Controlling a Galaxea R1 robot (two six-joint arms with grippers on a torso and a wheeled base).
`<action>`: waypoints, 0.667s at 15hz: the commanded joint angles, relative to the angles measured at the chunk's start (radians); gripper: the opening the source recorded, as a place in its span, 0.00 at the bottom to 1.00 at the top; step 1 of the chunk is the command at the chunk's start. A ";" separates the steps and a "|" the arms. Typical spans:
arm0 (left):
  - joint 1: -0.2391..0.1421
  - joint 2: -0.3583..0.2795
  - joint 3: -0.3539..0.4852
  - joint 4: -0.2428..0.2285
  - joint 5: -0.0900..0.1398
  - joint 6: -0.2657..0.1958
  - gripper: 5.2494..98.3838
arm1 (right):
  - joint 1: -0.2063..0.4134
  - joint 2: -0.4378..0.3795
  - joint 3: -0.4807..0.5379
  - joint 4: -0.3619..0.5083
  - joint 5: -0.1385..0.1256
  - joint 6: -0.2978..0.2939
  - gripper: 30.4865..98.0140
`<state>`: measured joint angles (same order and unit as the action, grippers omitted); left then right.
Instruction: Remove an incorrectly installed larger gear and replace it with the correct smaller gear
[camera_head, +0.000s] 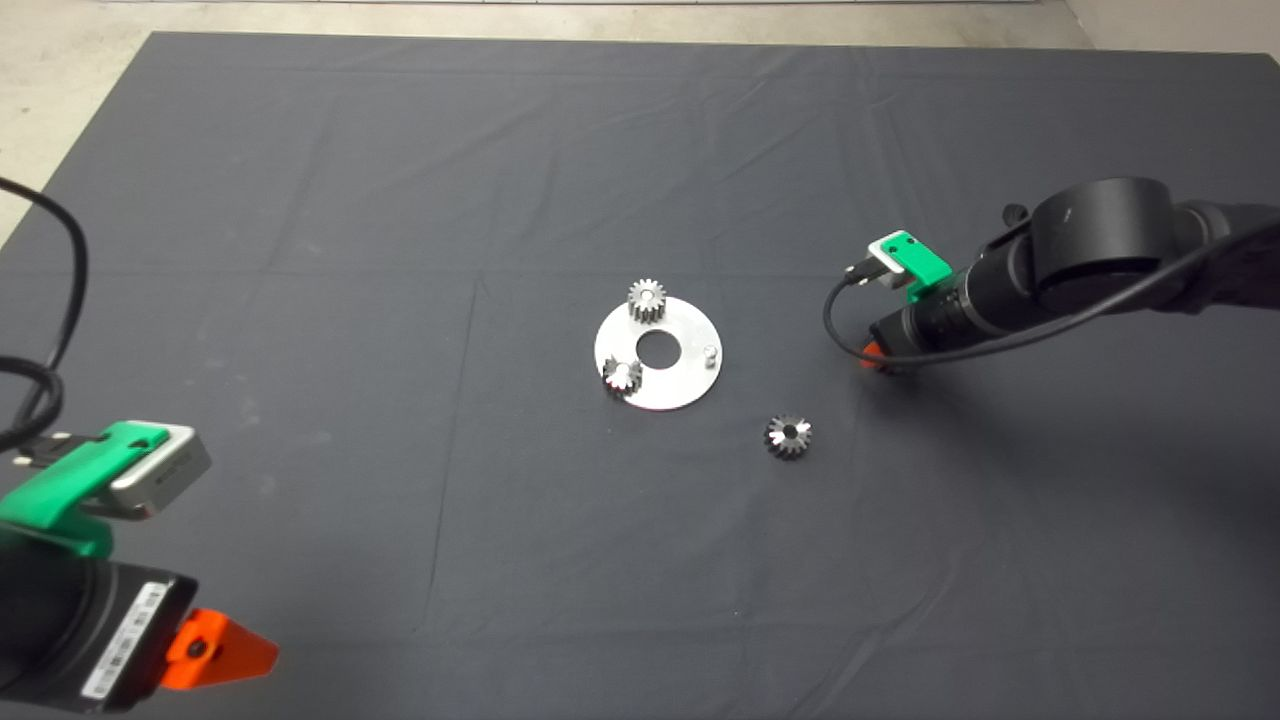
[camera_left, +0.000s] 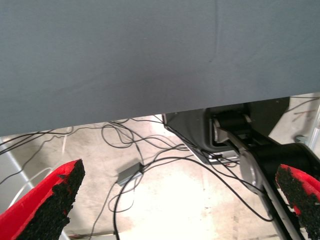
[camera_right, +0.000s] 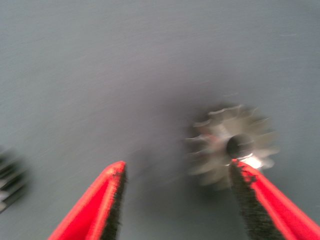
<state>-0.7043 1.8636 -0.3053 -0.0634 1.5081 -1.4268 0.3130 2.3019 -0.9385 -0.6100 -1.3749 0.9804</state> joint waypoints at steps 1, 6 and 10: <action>-0.012 0.022 0.017 -0.021 -0.002 0.014 1.00 | 0.026 -0.015 0.029 -0.017 -0.003 0.009 0.41; -0.012 0.056 0.016 -0.018 -0.002 0.016 1.00 | 0.062 -0.005 0.240 -0.010 -0.006 0.041 0.49; -0.012 0.064 0.017 -0.019 -0.002 0.016 1.00 | 0.058 0.080 0.267 -0.014 0.004 0.044 0.59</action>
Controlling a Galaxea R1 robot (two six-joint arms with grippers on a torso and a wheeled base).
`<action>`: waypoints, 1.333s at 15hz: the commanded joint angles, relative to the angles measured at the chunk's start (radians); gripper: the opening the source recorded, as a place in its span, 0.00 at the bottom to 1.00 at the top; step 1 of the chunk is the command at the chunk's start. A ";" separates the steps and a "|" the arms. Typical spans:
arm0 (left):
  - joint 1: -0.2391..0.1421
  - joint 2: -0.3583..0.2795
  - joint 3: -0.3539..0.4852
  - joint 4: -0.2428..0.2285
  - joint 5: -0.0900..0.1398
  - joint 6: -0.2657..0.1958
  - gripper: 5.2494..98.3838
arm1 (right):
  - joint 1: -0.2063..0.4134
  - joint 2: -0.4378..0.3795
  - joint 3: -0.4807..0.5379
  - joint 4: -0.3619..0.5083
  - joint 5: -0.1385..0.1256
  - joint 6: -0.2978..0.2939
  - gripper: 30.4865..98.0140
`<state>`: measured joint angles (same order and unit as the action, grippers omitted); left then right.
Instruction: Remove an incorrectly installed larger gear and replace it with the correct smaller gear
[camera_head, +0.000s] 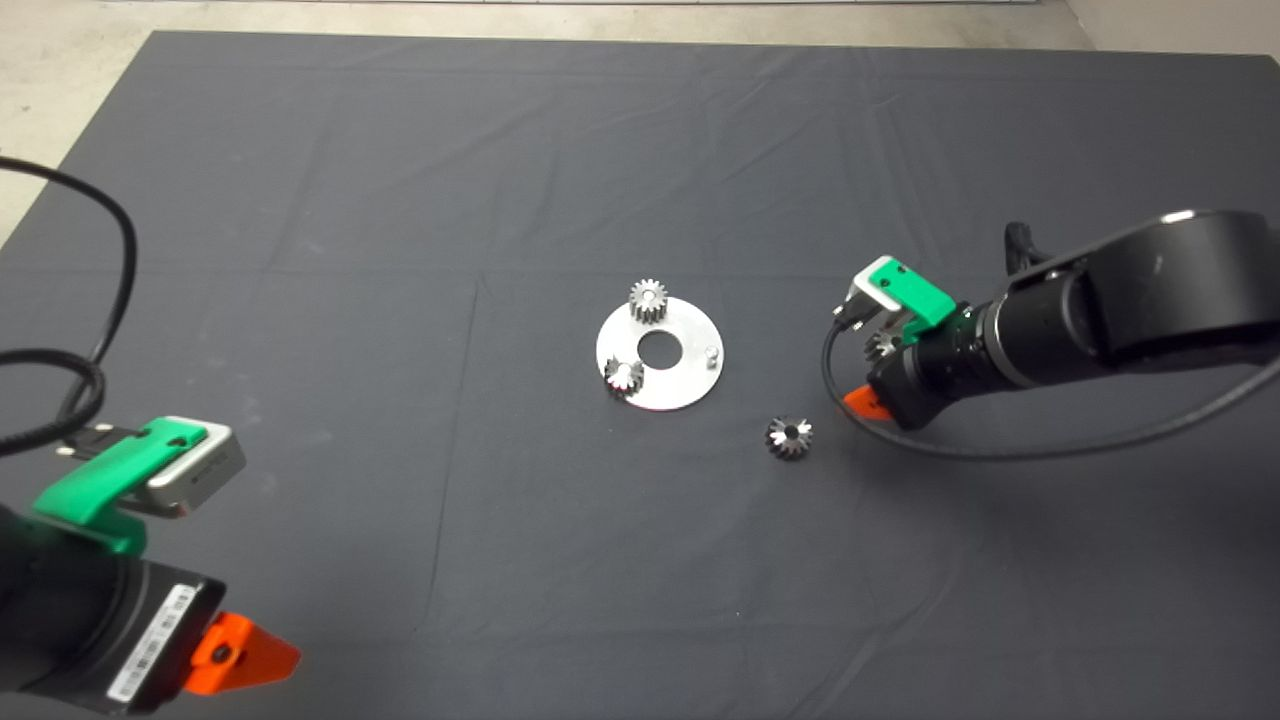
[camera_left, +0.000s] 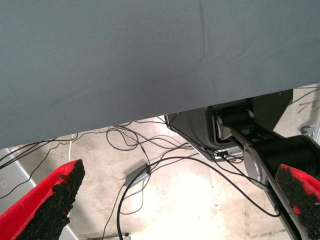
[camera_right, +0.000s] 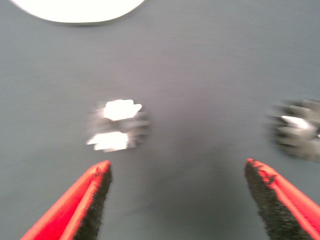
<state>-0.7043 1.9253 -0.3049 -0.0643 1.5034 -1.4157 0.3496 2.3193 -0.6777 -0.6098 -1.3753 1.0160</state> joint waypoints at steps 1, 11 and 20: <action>-0.012 0.002 0.017 -0.019 0.003 0.004 1.00 | 0.014 0.076 0.005 -0.018 0.007 0.004 0.62; -0.011 -0.002 0.018 -0.019 0.004 0.001 1.00 | -0.116 0.119 -0.011 -0.209 0.032 -0.005 0.84; -0.011 -0.013 0.023 -0.020 0.012 -0.009 1.00 | -0.164 0.119 -0.012 -0.323 0.032 0.006 0.93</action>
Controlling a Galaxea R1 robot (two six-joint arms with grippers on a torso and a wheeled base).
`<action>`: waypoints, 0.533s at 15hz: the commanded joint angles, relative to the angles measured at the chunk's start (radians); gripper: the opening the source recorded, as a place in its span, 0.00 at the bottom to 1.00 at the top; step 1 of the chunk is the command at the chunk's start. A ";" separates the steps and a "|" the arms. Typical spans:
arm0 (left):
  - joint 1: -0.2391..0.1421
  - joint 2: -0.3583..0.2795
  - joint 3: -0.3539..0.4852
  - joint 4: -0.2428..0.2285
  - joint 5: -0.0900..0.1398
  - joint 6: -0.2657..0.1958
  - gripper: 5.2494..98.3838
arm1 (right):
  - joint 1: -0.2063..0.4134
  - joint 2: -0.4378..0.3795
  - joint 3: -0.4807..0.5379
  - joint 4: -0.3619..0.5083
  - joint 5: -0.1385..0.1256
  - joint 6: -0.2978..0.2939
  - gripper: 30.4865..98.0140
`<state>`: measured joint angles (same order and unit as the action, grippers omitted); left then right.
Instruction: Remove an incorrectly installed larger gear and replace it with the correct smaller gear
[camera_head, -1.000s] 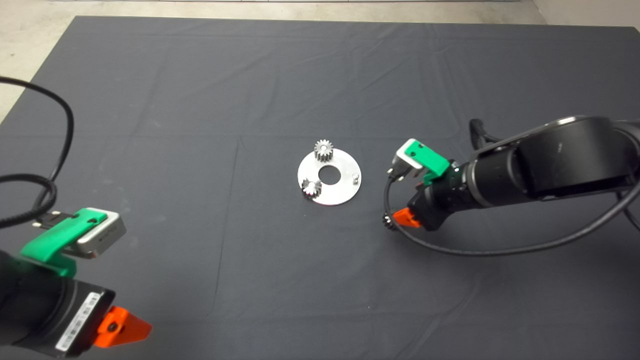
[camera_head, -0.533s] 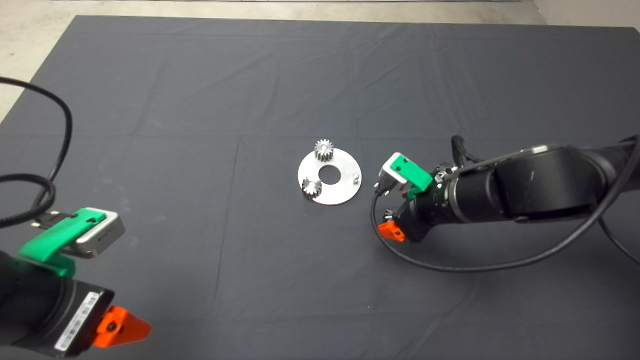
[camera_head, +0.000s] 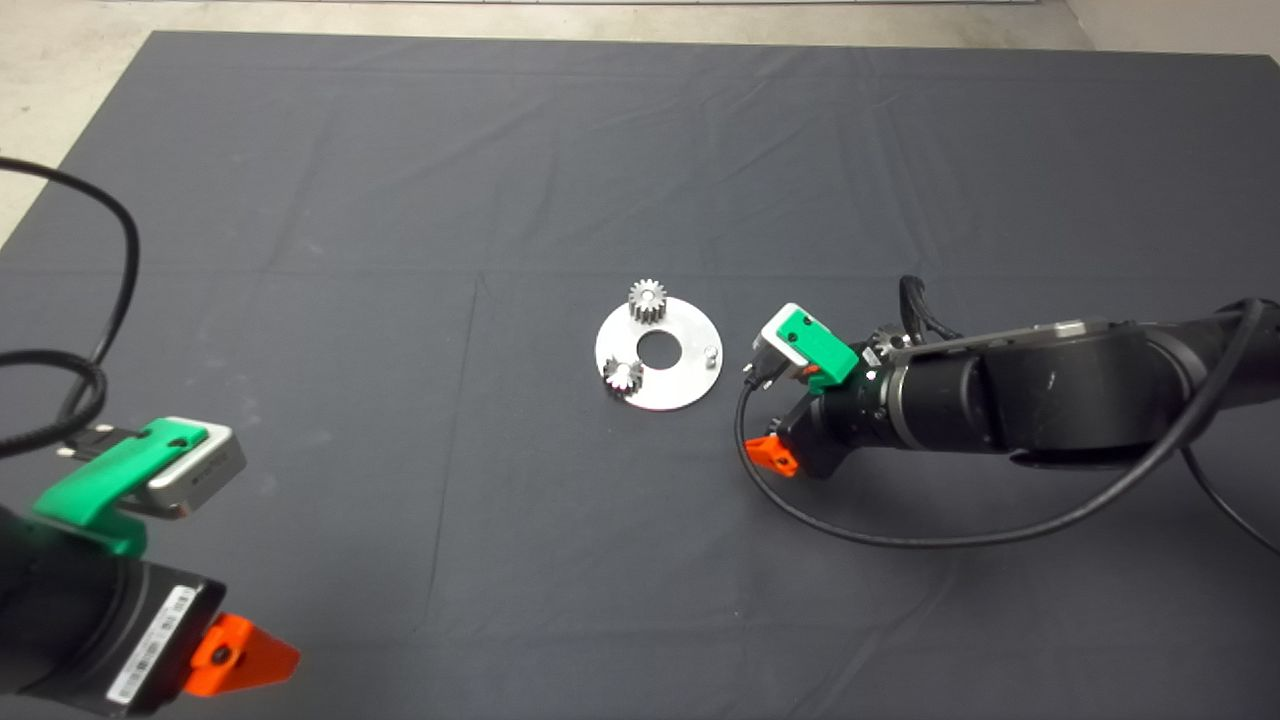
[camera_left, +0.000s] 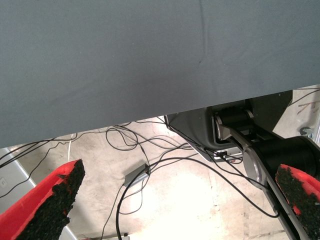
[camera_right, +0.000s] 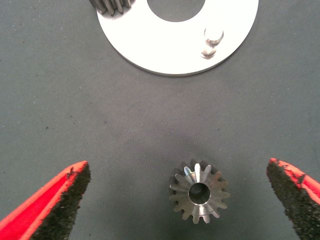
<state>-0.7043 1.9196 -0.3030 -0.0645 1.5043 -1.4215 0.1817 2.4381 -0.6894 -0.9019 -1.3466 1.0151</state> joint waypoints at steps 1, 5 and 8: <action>-0.011 -0.007 0.021 -0.019 0.011 -0.005 1.00 | 0.001 -0.003 -0.001 -0.031 0.003 0.007 0.98; -0.011 -0.007 0.021 -0.020 0.011 -0.005 1.00 | -0.011 -0.012 -0.001 -0.031 0.002 0.007 0.99; -0.011 -0.007 0.021 -0.020 0.011 -0.004 1.00 | -0.040 -0.019 -0.002 -0.040 0.001 0.007 0.99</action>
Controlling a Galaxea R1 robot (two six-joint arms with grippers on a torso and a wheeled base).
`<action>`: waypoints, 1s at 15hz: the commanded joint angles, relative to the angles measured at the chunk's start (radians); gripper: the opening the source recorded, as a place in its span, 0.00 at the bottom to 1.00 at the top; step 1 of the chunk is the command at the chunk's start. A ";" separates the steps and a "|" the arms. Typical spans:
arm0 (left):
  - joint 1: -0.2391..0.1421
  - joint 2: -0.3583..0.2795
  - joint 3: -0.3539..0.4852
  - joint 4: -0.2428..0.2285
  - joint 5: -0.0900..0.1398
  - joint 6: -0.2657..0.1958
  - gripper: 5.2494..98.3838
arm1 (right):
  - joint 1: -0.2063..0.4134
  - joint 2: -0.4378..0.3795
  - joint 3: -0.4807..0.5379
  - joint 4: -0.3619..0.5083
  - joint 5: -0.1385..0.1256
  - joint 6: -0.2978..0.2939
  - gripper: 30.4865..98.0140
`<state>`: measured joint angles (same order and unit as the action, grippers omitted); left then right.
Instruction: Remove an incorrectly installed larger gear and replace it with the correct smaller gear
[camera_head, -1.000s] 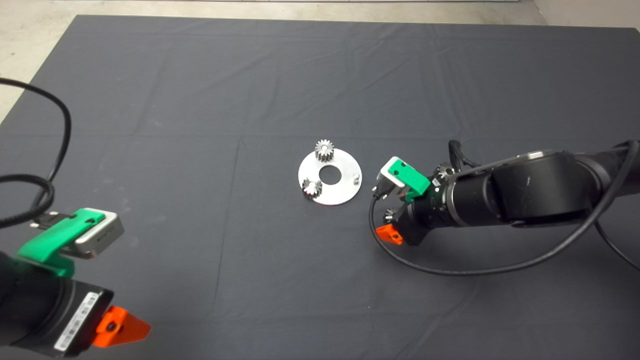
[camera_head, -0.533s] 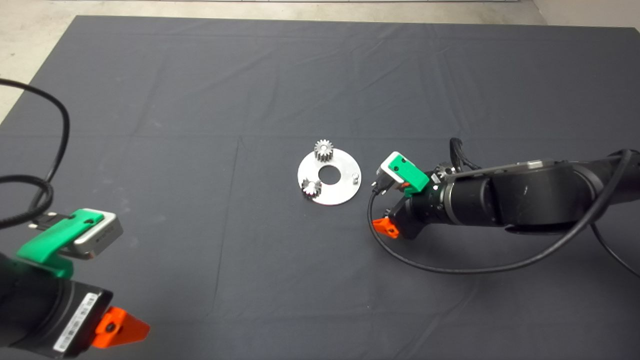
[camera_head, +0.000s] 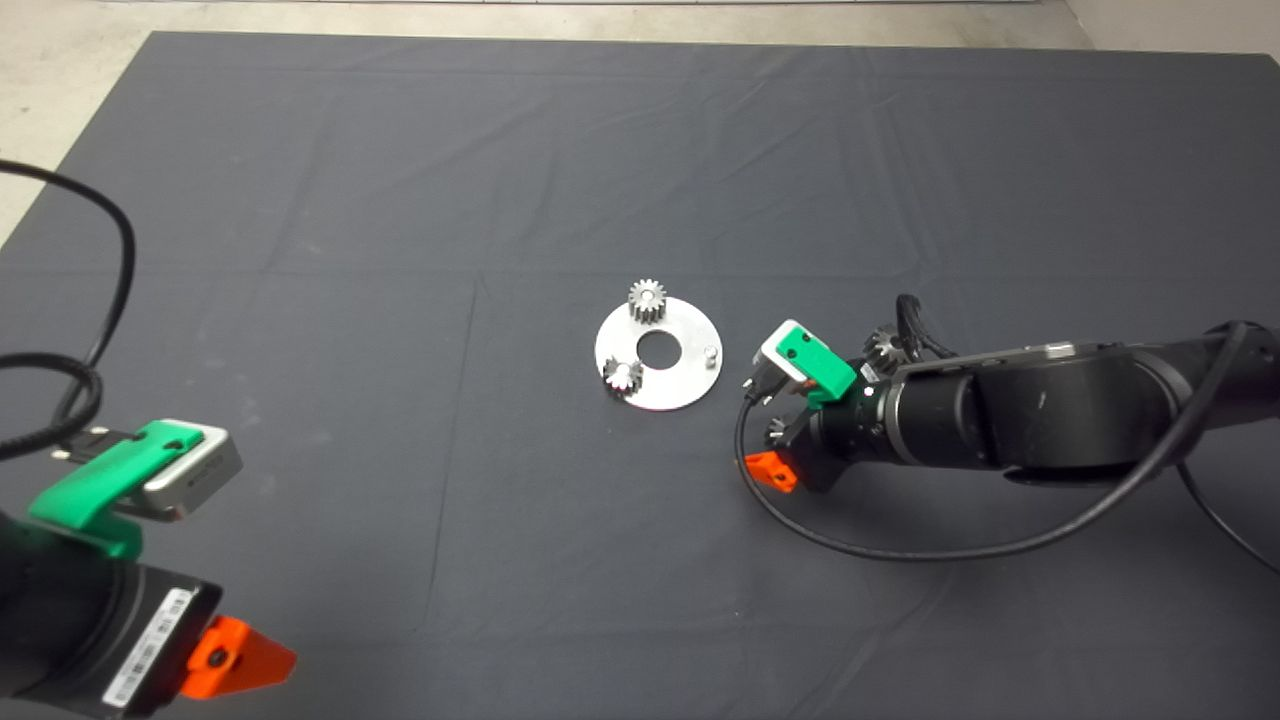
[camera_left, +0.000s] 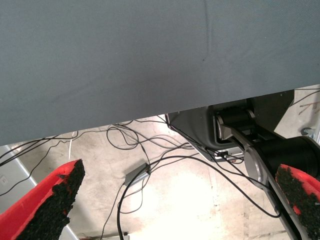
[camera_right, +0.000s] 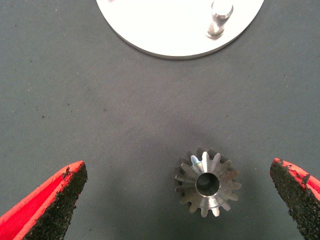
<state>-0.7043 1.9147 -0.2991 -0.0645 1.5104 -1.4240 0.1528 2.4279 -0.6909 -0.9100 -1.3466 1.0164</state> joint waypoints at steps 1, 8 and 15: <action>-0.011 -0.002 0.017 -0.020 0.005 -0.001 1.00 | -0.015 -0.009 -0.002 -0.039 0.001 0.005 0.99; -0.009 -0.002 0.017 -0.020 0.004 -0.001 1.00 | -0.044 -0.008 -0.025 -0.066 0.001 0.007 0.99; -0.009 -0.002 0.018 -0.020 0.004 0.001 1.00 | -0.086 -0.008 -0.043 -0.118 0.001 0.007 0.99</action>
<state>-0.7043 1.9143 -0.2987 -0.0645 1.5106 -1.4240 0.0673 2.4217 -0.7272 -0.9949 -1.3464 1.0183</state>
